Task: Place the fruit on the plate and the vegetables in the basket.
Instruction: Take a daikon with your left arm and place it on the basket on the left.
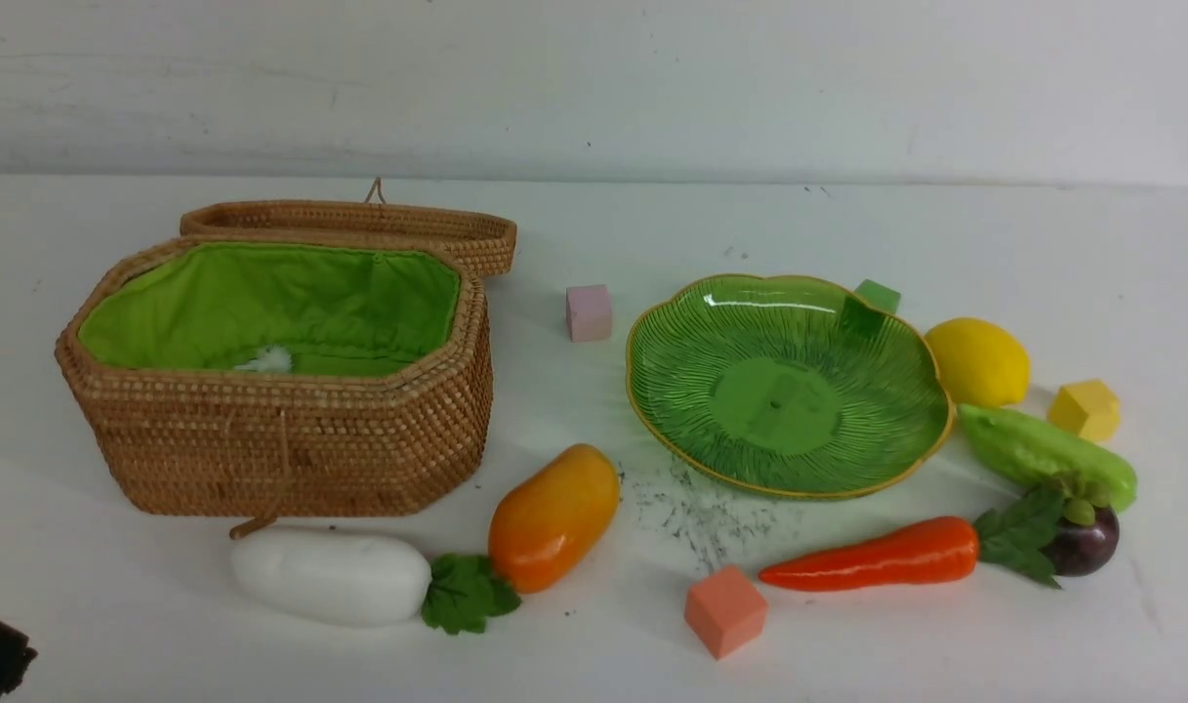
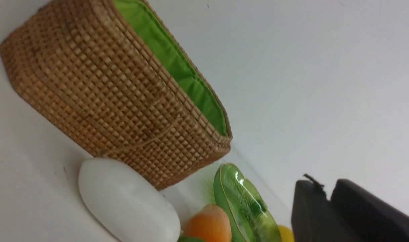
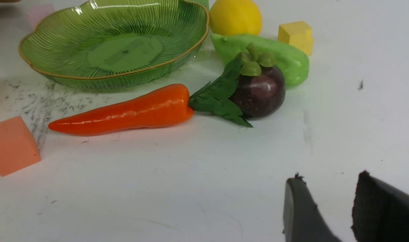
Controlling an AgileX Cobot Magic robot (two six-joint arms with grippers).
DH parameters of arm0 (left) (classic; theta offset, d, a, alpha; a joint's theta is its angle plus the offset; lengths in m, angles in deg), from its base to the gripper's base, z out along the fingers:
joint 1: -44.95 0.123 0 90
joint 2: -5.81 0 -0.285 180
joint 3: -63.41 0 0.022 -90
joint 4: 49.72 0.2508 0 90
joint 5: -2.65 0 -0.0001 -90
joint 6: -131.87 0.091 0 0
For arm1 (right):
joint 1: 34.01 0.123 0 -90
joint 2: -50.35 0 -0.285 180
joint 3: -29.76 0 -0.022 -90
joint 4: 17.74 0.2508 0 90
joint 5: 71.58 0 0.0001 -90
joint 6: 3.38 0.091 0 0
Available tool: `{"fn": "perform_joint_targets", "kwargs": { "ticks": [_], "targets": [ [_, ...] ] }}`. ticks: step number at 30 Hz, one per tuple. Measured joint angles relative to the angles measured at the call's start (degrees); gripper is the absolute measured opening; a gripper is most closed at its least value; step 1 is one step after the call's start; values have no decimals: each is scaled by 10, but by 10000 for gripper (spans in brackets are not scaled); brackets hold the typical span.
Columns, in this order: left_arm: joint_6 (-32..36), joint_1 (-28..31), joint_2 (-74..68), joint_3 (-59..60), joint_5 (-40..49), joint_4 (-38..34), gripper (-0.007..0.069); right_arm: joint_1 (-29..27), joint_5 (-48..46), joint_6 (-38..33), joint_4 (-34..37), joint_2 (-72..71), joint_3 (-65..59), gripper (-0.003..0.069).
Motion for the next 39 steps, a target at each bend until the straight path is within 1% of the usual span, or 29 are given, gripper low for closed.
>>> {"fn": "perform_joint_targets", "kwargs": {
  "ticks": [1,2,5,7,9,12,14,16,17,18,20,21,24,26,29,30,31,32,33,34,38,39],
  "targets": [
    [10,0,0,-15,17,3,22,0,0,0,0,0,0,240],
    [22,0,0,-31,33,6,-11,0,0,0,0,0,0,240],
    [62,0,-10,-86,77,10,-13,0,0,0,0,0,0,240],
    [91,0,-47,-141,125,12,-13,0,0,0,-1,0,0,240],
    [123,0,-88,-189,191,14,-13,0,0,0,-4,0,0,240],
    [192,0,-179,-276,345,16,-13,0,10,2,-8,0,-1,240],
    [229,0,-243,-323,417,17,-13,0,27,19,9,0,-4,240],
    [242,0,-282,-352,452,17,-13,0,47,47,44,0,-5,240],
    [250,0,-319,-368,465,17,-13,0,68,78,83,0,-5,240],
    [254,0,-328,-373,468,15,-13,0,74,91,95,0,-5,240],
    [286,0,-360,-384,474,9,-13,0,104,127,146,0,-5,240],
    [323,0,-385,-392,479,1,-13,0,139,151,189,0,-5,239],
    [361,0,-413,-408,491,-3,-13,0,189,176,240,0,-5,230],
    [373,0,-421,-415,498,-3,-13,3,185,177,253,0,1,220],
    [398,0,-432,-442,527,3,-13,33,67,140,250,12,80,144],
    [405,0,-436,-452,541,5,-13,54,-8,109,245,33,140,106],
    [407,0,-438,-459,547,6,-13,64,-42,86,243,52,169,80],
    [412,0,-441,-467,558,7,-13,83,-111,54,239,79,228,45],
    [415,0,-443,-471,564,7,-13,95,-157,40,236,103,269,31],
    [419,0,-447,-476,568,7,-13,112,-224,11,231,142,329,6],
    [439,-9,-454,-487,574,21,-13,147,-403,-27,218,258,493,-5],
    [443,-19,-456,-490,575,29,-13,150,-424,-34,218,272,514,-5]
  ]
}}
